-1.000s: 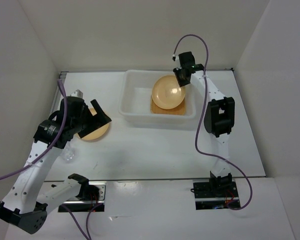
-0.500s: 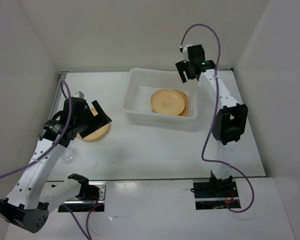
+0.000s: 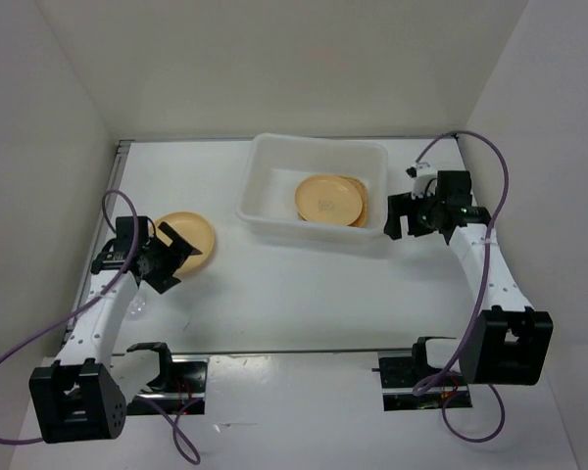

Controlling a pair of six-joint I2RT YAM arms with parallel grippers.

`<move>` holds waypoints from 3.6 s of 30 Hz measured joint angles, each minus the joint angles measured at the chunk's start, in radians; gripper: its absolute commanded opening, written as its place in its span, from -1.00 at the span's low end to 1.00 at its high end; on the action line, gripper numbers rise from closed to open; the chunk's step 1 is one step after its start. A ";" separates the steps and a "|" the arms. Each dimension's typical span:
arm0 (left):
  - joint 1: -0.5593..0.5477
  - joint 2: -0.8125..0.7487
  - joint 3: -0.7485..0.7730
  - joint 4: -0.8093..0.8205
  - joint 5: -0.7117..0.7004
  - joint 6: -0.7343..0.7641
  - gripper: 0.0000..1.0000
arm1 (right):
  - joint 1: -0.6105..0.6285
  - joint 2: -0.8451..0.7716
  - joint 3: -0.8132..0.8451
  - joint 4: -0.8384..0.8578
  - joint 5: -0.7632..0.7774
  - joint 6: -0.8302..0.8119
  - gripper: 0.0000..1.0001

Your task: Place the mixed dishes into the plastic bin

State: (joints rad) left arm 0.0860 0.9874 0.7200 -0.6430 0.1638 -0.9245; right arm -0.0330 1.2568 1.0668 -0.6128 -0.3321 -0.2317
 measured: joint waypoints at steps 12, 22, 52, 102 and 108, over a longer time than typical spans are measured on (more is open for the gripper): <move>0.041 0.264 0.008 0.129 -0.047 -0.064 0.99 | -0.089 -0.036 -0.120 0.059 -0.049 0.060 0.97; 0.044 0.328 0.008 0.167 -0.074 -0.131 0.82 | -0.089 -0.037 -0.127 0.082 -0.056 0.060 0.97; 0.024 0.590 0.120 0.259 -0.047 -0.126 -1.00 | -0.108 -0.041 -0.127 0.082 -0.065 0.060 0.97; -0.502 1.289 1.502 -0.182 0.079 0.337 -0.83 | -0.089 -0.132 -0.111 -0.002 0.539 0.089 0.92; -0.517 1.431 1.723 -0.297 0.045 0.346 -0.72 | -0.088 -0.133 -0.111 -0.002 0.554 0.093 0.92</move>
State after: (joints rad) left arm -0.4305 2.4187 2.4428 -0.9401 0.2085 -0.5785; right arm -0.1211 1.1240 0.9562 -0.6144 0.2218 -0.1383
